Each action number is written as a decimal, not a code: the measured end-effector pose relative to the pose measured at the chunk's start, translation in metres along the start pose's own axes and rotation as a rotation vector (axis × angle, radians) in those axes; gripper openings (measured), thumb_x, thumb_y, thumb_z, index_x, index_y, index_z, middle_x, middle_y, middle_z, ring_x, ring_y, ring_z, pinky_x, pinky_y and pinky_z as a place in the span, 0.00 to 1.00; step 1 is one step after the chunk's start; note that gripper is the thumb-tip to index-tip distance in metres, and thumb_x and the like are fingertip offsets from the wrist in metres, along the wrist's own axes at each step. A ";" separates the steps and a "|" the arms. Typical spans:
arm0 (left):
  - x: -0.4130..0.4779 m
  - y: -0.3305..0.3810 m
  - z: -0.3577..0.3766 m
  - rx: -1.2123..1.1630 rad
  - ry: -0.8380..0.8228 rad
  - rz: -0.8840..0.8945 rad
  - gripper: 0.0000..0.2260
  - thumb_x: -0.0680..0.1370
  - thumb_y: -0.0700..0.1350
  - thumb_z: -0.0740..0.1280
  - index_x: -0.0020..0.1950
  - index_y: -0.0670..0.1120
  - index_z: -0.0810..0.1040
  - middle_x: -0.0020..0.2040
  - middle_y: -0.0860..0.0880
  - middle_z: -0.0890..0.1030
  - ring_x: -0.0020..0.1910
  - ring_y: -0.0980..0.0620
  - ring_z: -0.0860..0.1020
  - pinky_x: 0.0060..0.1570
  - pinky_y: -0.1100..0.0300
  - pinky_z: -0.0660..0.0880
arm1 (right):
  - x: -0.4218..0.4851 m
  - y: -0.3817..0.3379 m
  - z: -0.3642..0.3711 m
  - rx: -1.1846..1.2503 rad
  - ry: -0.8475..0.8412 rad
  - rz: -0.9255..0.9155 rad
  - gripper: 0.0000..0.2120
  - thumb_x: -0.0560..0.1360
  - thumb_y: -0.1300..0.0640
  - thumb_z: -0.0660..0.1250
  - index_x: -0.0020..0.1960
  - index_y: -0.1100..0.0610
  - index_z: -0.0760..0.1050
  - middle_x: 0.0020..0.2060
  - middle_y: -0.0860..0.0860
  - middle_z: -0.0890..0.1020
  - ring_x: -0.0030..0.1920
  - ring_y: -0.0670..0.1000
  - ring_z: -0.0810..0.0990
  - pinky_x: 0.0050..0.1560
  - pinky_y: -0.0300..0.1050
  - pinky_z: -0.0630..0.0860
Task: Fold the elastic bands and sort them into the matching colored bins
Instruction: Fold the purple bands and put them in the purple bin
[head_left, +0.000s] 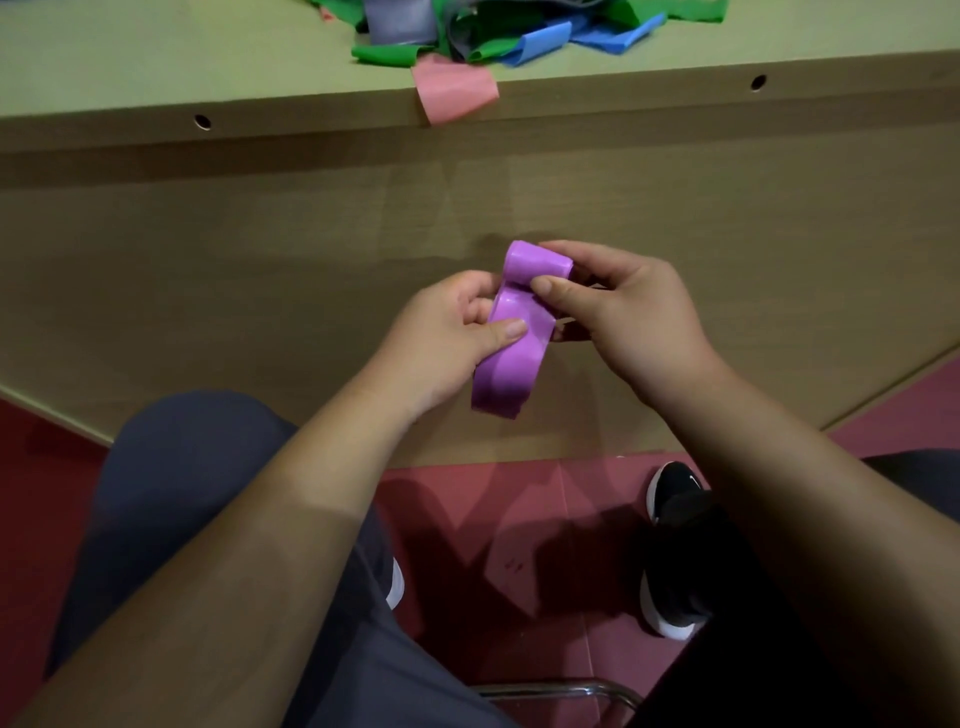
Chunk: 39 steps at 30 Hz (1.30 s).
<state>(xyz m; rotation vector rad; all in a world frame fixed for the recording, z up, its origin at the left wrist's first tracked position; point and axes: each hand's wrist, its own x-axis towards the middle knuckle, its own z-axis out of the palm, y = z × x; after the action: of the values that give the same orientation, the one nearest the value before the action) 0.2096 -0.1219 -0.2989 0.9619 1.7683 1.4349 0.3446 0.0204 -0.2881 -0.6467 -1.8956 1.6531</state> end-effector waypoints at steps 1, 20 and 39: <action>0.000 0.001 0.000 0.006 0.004 -0.002 0.16 0.81 0.33 0.71 0.68 0.43 0.79 0.49 0.47 0.89 0.48 0.54 0.86 0.47 0.62 0.80 | 0.000 0.000 0.000 0.010 0.000 0.010 0.14 0.79 0.62 0.75 0.64 0.55 0.86 0.47 0.52 0.89 0.43 0.47 0.86 0.45 0.49 0.86; -0.004 0.003 0.028 0.535 0.281 0.022 0.18 0.72 0.51 0.75 0.59 0.50 0.77 0.51 0.55 0.81 0.47 0.55 0.79 0.40 0.65 0.72 | -0.002 -0.002 0.004 0.029 -0.020 0.077 0.11 0.80 0.61 0.74 0.62 0.54 0.86 0.49 0.58 0.89 0.43 0.51 0.85 0.47 0.51 0.86; -0.002 0.004 0.007 0.031 0.059 -0.010 0.12 0.84 0.48 0.70 0.65 0.45 0.81 0.55 0.47 0.88 0.53 0.53 0.86 0.55 0.56 0.80 | 0.002 0.004 -0.001 -0.074 -0.066 -0.033 0.16 0.76 0.67 0.76 0.63 0.57 0.84 0.50 0.64 0.86 0.43 0.52 0.85 0.52 0.48 0.86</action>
<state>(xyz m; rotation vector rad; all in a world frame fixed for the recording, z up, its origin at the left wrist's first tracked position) 0.2169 -0.1201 -0.2964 0.9340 1.8403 1.4479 0.3440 0.0228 -0.2919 -0.5934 -2.0117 1.6086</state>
